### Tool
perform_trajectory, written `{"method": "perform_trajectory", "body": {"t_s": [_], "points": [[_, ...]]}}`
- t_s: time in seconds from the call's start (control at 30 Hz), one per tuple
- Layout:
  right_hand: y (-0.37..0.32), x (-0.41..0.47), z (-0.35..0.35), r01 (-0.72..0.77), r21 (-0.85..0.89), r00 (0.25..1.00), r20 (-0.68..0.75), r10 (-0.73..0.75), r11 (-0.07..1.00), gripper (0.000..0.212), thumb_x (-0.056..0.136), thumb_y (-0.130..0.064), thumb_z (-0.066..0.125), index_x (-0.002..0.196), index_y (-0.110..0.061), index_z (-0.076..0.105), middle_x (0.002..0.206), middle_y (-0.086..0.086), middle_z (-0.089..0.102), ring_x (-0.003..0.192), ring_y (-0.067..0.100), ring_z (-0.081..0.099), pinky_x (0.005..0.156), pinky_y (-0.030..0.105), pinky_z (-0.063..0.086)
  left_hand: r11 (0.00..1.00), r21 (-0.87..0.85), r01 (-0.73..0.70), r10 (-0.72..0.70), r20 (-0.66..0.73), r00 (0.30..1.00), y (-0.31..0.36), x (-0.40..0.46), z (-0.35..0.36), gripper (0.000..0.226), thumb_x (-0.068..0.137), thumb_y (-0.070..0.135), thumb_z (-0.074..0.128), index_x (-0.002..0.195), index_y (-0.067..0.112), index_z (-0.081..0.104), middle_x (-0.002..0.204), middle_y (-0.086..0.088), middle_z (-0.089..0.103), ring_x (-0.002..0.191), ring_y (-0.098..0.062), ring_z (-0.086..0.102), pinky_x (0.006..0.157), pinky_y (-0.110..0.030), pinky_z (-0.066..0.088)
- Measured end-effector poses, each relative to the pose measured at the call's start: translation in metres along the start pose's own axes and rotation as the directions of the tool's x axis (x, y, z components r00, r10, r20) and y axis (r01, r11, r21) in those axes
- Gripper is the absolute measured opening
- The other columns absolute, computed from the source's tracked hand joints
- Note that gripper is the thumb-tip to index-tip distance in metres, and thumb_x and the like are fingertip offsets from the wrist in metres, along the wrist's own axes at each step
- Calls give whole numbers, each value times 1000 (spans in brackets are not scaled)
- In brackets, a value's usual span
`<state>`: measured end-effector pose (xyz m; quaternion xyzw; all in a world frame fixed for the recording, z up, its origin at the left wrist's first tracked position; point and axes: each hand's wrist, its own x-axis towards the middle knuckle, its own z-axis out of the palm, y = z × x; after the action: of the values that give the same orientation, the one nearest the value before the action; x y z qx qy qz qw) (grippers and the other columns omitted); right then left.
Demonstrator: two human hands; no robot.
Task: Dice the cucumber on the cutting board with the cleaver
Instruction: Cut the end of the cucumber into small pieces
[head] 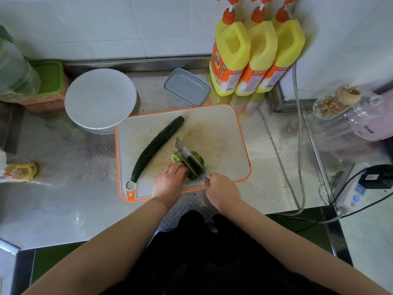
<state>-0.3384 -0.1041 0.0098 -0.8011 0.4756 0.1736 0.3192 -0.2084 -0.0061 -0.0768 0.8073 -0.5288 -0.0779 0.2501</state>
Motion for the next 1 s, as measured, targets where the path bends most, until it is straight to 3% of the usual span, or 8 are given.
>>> {"method": "perform_trajectory", "body": {"t_s": [0.17,0.33,0.57,1.0], "points": [[-4,-4,2,35,-4,999,-14,-35,999,31,100,-33,38,98,-7,55,100,15,64,95,35,60,75,38,45,991,30,-128,129,-23,991,-12,4,3,8,82,13,63,88,12,69,93,-2,64,97,-19,51,70,-33,54],[-7,-9,2,55,-53,998,-30,-57,997,29,100,-29,39,103,-6,55,104,17,65,100,35,61,78,37,46,978,13,-209,209,-33,977,-18,8,1,11,82,10,64,91,12,70,93,-3,64,94,-20,54,75,-33,53],[-11,-7,4,52,-97,998,-26,-55,994,22,98,-24,42,103,-8,56,104,14,65,99,32,62,78,35,47,981,-56,-188,187,-24,982,-19,10,-2,24,91,23,52,88,9,72,91,-4,66,89,-22,60,77,-33,56],[-23,9,9,23,-114,1000,12,-22,993,21,99,-17,42,105,-7,58,108,13,64,102,29,61,79,32,45,967,-89,-239,237,-34,971,-24,12,0,16,87,15,58,88,7,73,92,-6,67,88,-22,58,74,-33,54]]}}
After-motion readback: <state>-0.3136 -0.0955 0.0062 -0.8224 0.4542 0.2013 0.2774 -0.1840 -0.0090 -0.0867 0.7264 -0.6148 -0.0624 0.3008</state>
